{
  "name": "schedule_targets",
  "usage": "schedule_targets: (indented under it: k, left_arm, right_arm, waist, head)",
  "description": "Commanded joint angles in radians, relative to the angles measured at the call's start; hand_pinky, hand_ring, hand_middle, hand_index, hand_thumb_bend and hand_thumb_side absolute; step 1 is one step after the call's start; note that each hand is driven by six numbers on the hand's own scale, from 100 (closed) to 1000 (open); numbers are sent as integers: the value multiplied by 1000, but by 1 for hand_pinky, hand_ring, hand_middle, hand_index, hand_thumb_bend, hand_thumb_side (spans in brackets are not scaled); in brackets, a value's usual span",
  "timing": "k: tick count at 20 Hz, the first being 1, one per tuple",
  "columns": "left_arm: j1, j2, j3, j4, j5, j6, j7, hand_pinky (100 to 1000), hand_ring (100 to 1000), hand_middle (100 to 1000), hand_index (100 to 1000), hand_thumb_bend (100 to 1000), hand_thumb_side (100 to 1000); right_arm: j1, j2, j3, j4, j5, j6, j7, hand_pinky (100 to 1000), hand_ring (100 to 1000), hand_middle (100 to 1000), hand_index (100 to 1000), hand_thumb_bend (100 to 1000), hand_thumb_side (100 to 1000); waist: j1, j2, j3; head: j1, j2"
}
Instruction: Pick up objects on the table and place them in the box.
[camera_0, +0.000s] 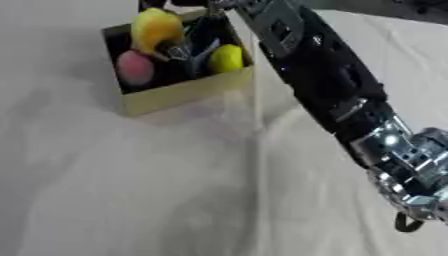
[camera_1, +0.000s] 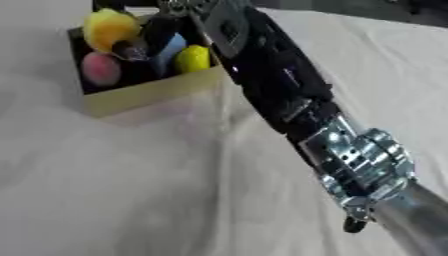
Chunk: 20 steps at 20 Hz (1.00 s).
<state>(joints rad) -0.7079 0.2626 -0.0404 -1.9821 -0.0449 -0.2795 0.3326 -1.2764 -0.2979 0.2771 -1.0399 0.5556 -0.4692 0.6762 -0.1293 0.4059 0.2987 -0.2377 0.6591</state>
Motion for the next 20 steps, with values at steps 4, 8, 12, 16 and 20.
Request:
schedule_targets:
  k: [4, 8, 12, 16, 20]
  left_arm:
    - [-18, 5, -3, -18, -1, -2, -4, 712, 735, 676, 801, 531, 498]
    - [-16, 6, -3, -18, -3, 1, -5, 711, 735, 675, 801, 532, 499]
    - [-14, 6, -4, -18, -5, 2, -5, 711, 735, 675, 801, 532, 498]
    - [-12, 6, -4, -18, -5, 3, -6, 711, 735, 675, 801, 531, 498]
    - [-10, 7, -3, -18, -6, 3, -6, 711, 735, 675, 801, 531, 498]
  right_arm:
    - [-18, -11, -17, 8, 69, -27, -35, 860, 846, 753, 830, 303, 213]
    - [-20, -20, -20, 1, 121, -57, -55, 886, 901, 818, 888, 424, 374]
    - [-18, -25, -25, -5, 175, -74, -87, 890, 903, 821, 898, 431, 399]
    - [-14, -30, -32, -10, 180, -81, -120, 889, 895, 808, 891, 420, 388]
    - [-8, -46, -44, -43, 140, -65, -144, 884, 888, 799, 885, 402, 384]
  waist:
    - [9, -21, 0]
    - [9, -23, -2]
    - [8, -25, -3]
    - [8, -28, -4]
    - [8, -31, -6]
  head:
    - [7, -2]
    - [9, 1]
    - [10, 5]
    - [12, 9]
    - [14, 11]
